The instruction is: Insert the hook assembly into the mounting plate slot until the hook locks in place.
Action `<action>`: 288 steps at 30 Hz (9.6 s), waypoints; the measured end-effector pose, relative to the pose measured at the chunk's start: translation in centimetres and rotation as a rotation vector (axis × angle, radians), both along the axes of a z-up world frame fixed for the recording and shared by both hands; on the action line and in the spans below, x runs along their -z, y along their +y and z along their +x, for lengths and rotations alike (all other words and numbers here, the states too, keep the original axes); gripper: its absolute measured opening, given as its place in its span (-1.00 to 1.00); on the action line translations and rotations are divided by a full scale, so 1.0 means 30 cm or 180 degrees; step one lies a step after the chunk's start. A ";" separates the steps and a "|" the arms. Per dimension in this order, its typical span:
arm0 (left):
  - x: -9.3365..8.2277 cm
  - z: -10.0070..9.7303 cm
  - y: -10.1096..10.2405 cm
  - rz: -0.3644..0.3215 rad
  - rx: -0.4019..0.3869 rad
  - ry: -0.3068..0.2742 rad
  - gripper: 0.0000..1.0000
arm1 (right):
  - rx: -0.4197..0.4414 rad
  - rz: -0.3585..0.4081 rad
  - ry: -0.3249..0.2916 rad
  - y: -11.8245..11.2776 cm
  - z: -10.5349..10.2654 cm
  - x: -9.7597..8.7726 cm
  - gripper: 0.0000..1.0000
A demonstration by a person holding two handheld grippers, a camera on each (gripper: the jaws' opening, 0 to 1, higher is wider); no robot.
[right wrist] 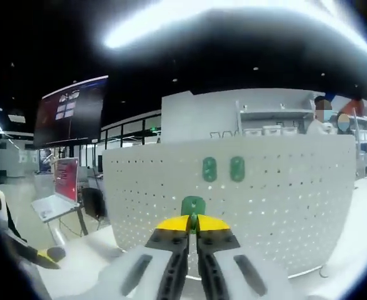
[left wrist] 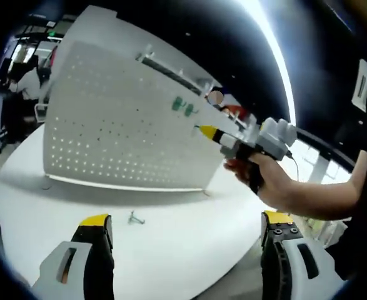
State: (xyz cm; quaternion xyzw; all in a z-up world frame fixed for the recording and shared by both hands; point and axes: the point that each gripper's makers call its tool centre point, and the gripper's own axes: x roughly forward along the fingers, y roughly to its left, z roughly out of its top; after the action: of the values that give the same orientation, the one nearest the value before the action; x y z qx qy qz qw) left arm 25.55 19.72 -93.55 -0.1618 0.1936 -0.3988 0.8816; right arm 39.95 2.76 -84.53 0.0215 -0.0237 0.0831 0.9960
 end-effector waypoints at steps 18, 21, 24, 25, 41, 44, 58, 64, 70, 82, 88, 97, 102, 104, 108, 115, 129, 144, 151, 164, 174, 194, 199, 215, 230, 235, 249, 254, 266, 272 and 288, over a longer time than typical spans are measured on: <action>0.040 -0.001 0.000 0.0146 0.0047 0.0082 0.98 | 0.0471 0.0099 -0.0201 -0.212 0.172 -0.089 -1.00; 0.042 0.004 0.002 0.0183 0.0062 0.0078 0.95 | 0.0560 0.0181 -0.0246 -0.238 0.195 -0.109 -1.00; 0.040 0.011 0.007 0.0210 0.0060 0.0064 0.95 | 0.0585 0.0198 -0.0284 -0.248 0.215 -0.128 -1.00; 0.037 0.013 0.010 0.0210 0.0057 0.0064 0.95 | 0.0589 0.0151 -0.0316 -0.252 0.220 -0.139 -1.00; 0.061 0.026 0.030 0.0254 0.0017 0.0134 0.90 | 0.0703 0.0194 -0.0411 -0.309 0.257 -0.149 -1.00; 0.064 0.027 0.032 0.0255 -0.0004 0.0144 0.90 | 0.0721 0.0227 -0.0422 -0.313 0.257 -0.144 -1.00; 0.057 0.033 0.035 0.0279 -0.0014 0.0133 0.88 | 0.0757 0.0283 -0.0506 -0.328 0.275 -0.126 -1.00; 0.060 0.037 0.040 0.0265 -0.0033 0.0147 0.87 | 0.0798 0.0098 -0.0470 -0.332 0.284 -0.127 -1.00; 0.063 0.035 0.046 0.0248 -0.0047 0.0152 0.86 | 0.0726 0.0167 -0.0239 -0.338 0.297 -0.125 -0.99; 0.072 0.031 0.059 0.0249 -0.0067 0.0169 0.81 | 0.0745 0.0194 -0.0208 -0.350 0.320 -0.138 -1.00; 0.072 0.032 0.061 0.0243 -0.0078 0.0171 0.80 | 0.0751 0.0192 -0.0474 -0.347 0.295 -0.163 -1.00; 0.075 0.033 0.065 0.0248 -0.0093 0.0177 0.79 | 0.0742 0.0146 -0.0605 -0.340 0.289 -0.185 -1.00; 0.080 0.032 0.067 0.0267 -0.0098 0.0194 0.79 | 0.0757 0.0230 -0.0588 -0.338 0.287 -0.155 -1.00; 0.079 0.035 0.069 0.0265 -0.0107 0.0194 0.79 | 0.0769 0.0228 -0.0592 -0.340 0.287 -0.151 -1.00; 0.082 0.035 0.071 0.0285 -0.0107 0.0198 0.78 | 0.0762 0.0227 -0.0627 -0.333 0.292 -0.150 -1.00; 0.088 0.040 0.064 0.0285 -0.0109 0.0211 0.77 | 0.0800 0.0287 -0.0676 -0.332 0.297 -0.139 -1.00; 0.140 0.035 0.098 0.0545 -0.0168 0.0268 0.80 | 0.0758 0.0239 -0.0504 -0.336 0.282 -0.123 -0.76; 0.170 0.002 0.099 0.0875 -0.0060 0.0215 0.86 | 0.0499 -0.0003 -0.0587 -0.342 0.106 -0.186 -0.48; 0.202 -0.028 0.094 0.1056 0.0086 0.0262 0.92 | 0.0065 -0.0265 0.0154 -0.311 -0.048 0.011 -0.46; 0.209 -0.061 0.086 0.1038 0.0139 0.0340 0.99 | -0.0214 -0.0387 0.1170 -0.259 -0.388 0.374 -0.32; 0.236 -0.108 0.082 0.0928 0.0158 0.0498 0.95 | -0.0758 -0.0623 0.1675 -0.108 -0.562 0.524 -0.28; 0.345 0.078 0.024 0.0952 0.0025 0.0695 0.81 | -0.1294 -0.0282 0.1902 0.071 -0.701 0.595 -0.33; 0.399 0.153 -0.053 0.1040 0.0165 0.0732 0.68 | -0.1314 -0.0095 0.1905 0.072 -0.683 0.580 -0.38; 0.536 0.372 -0.216 0.1304 0.0300 0.0394 0.22 | -0.1084 0.0113 0.1764 0.027 -0.640 0.519 -0.37; 0.613 0.460 -0.215 0.1549 0.0138 0.0458 -0.47 | -0.1075 -0.0606 0.1691 -0.026 -0.647 0.568 -0.42; 0.620 0.479 -0.209 0.1682 0.0165 0.0474 -0.79 | -0.1019 -0.0502 0.1746 -0.038 -0.644 0.583 -0.43; 0.620 0.450 -0.210 0.1898 0.0467 0.0411 -0.93 | -0.0945 -0.0455 0.1835 -0.070 -0.637 0.606 -0.43; 0.596 0.444 -0.177 0.1947 0.0536 0.0405 -0.95 | -0.0913 -0.0419 0.1833 -0.076 -0.627 0.600 -0.44; 0.458 0.438 -0.121 0.1788 0.0482 0.0333 -0.97 | -0.0838 -0.0185 0.1867 -0.085 -0.592 0.571 -0.41; 0.335 0.400 -0.113 0.1623 0.0328 0.0222 -0.97 | -0.0877 -0.0173 0.1931 -0.054 -0.582 0.565 -0.40; 0.163 0.210 -0.120 0.1122 0.0306 0.0094 -0.97 | -0.1081 0.0500 0.1675 0.143 -0.498 0.420 -0.46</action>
State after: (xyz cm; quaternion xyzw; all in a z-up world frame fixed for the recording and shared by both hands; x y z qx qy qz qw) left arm 31.85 16.13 -98.45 -0.0012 0.2810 -0.3980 0.8733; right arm 25.02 7.05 -97.15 0.1226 0.2323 0.2377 0.9351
